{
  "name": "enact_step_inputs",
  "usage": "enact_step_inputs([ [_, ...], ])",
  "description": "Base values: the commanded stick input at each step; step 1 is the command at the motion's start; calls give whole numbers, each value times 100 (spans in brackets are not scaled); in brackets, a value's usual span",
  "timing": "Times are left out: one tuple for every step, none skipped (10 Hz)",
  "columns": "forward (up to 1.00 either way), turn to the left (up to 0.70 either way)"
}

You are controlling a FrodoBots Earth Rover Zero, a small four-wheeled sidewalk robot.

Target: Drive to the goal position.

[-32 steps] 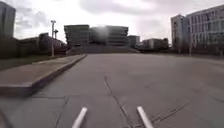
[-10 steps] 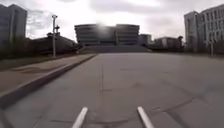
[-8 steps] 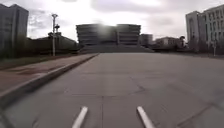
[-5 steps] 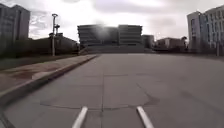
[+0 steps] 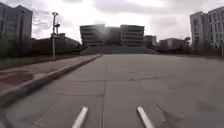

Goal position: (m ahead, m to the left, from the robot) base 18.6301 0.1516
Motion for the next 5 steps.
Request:
enact_step_inputs([
  [100, -25],
  [100, -7],
  [100, 0],
  [100, 0],
  [100, 0],
])
